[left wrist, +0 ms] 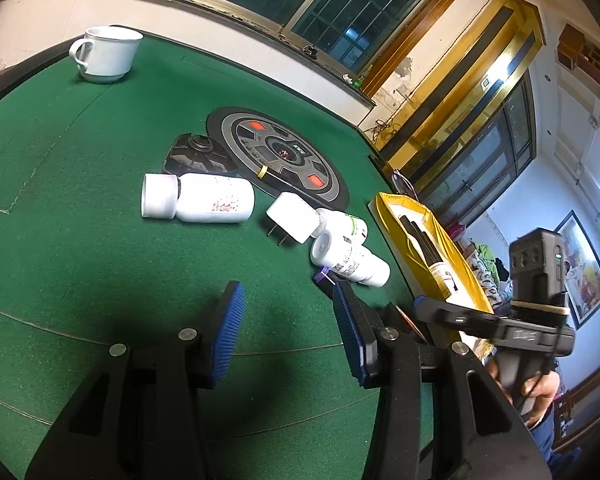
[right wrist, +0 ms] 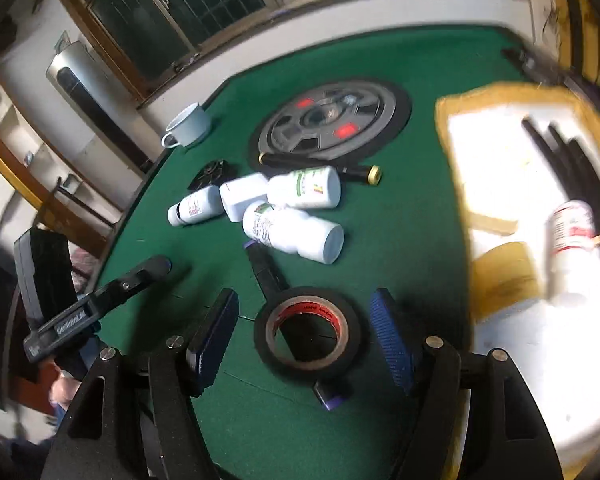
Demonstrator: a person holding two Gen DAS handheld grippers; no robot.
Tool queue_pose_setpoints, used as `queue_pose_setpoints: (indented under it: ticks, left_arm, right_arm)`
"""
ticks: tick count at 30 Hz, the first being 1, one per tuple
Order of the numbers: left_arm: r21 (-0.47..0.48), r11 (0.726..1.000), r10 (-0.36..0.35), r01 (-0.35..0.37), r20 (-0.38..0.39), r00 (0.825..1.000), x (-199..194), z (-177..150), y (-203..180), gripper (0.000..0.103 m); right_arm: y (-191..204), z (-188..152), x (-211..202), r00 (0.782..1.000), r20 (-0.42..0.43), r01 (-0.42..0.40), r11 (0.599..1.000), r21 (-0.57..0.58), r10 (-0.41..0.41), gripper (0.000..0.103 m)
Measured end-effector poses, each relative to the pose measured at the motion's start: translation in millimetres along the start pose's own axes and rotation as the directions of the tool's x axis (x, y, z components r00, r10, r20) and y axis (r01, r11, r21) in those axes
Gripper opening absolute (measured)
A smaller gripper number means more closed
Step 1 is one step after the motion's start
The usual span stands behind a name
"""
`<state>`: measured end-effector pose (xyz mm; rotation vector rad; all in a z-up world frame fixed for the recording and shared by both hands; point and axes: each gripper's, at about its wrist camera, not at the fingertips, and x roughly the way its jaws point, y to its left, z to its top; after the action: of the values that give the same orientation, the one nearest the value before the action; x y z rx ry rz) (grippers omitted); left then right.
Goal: Organize rigid objects
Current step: 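Grasp the black tape roll with the right tool while the left tool grasps a black marker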
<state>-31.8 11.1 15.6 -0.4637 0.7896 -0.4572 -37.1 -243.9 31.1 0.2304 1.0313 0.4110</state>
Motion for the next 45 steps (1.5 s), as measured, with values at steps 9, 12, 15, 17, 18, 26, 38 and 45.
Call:
queue_pose_setpoints:
  ticks: [9, 12, 15, 17, 18, 26, 38, 45]
  left_arm:
    - [0.05, 0.999, 0.008, -0.008, -0.006, 1.0, 1.0, -1.7, -8.1, 0.044]
    - [0.06, 0.998, 0.017, -0.016, -0.01, 1.0, 1.6, -1.9, -10.0, 0.044]
    - [0.068, 0.997, 0.029, -0.029, -0.002, 1.0, -0.8, -2.9, -11.2, 0.045]
    - [0.076, 0.996, 0.036, -0.035, -0.001, 0.999, -1.6, -4.0, -12.8, 0.045]
    - [0.08, 0.996, 0.038, -0.038, -0.003, 0.999, -1.9, -4.4, -13.8, 0.044]
    - [0.082, 0.996, 0.048, -0.047, -0.015, 0.999, -3.9, -9.7, -15.5, 0.045]
    - [0.058, 0.996, 0.072, -0.068, -0.06, 0.996, -0.1, -12.5, -12.5, 0.045]
    - [-0.091, 0.996, -0.021, 0.006, -0.169, 0.985, 15.0, -7.9, -29.5, 0.044]
  right_arm:
    - [39.2, -19.9, 3.9, 0.996, -0.08, -0.061, 0.985, -0.163, 0.048, 0.072]
    - [46.7, -23.8, -8.9, 0.997, -0.04, -0.069, 0.978, -0.198, 0.062, 0.072]
    - [39.5, -19.1, -6.4, 0.999, -0.012, 0.032, 0.979, -0.201, -0.035, 0.072]
    - [38.8, -22.7, -1.4, 0.999, -0.05, -0.002, 0.977, -0.212, -0.009, 0.072]
    - [40.8, -25.8, 0.3, 0.998, -0.053, 0.005, 0.973, -0.23, -0.018, 0.072]
    - [68.2, -45.2, 5.7, 0.992, -0.006, 0.115, 0.913, -0.391, -0.128, 0.072]
    - [89.0, -63.1, 23.7, 0.963, 0.081, 0.258, 0.793, -0.552, -0.257, 0.058]
    - [58.2, -37.0, -21.9, 0.974, 0.161, 0.215, 0.884, -0.416, -0.161, 0.058]
